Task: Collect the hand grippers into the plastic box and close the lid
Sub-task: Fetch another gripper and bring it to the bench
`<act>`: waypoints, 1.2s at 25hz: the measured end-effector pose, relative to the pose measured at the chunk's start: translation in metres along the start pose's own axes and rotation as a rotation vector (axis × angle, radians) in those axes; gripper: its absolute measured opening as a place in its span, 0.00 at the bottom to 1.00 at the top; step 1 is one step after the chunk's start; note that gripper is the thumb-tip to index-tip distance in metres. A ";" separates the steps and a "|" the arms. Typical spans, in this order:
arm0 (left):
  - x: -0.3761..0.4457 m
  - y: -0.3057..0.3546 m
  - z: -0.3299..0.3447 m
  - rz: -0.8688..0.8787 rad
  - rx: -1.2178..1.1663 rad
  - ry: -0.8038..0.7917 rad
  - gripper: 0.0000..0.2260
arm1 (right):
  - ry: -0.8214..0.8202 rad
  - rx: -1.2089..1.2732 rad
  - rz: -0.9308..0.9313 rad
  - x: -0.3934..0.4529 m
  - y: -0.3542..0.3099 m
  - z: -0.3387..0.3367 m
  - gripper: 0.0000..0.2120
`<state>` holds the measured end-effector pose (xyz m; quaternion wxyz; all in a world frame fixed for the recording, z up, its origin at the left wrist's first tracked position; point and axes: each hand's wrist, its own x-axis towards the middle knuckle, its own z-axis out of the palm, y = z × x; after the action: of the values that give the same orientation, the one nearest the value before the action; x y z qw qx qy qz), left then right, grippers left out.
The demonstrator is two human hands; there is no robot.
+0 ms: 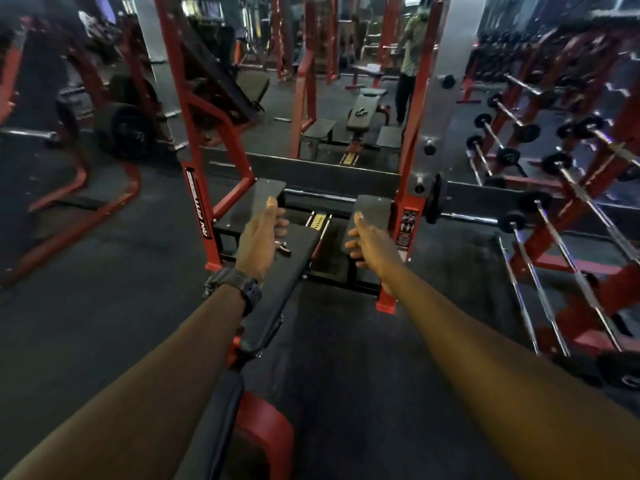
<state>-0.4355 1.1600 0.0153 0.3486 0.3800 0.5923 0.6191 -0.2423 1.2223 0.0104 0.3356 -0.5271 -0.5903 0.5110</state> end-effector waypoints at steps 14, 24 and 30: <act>0.320 -0.120 0.021 -0.183 0.055 0.169 0.24 | -0.183 -0.150 0.196 0.373 0.025 0.086 0.24; 0.496 -0.284 0.028 -0.456 0.060 0.376 0.20 | -0.391 -0.183 0.407 0.595 0.136 0.189 0.22; 0.570 -0.446 0.027 -0.654 0.380 0.414 0.16 | -0.452 -0.247 0.492 0.687 0.241 0.253 0.22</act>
<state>-0.6870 1.7001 -0.3968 0.3241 0.0973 0.8426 0.4190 -0.5620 1.8033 -0.3825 -0.0027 -0.5637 -0.5623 0.6050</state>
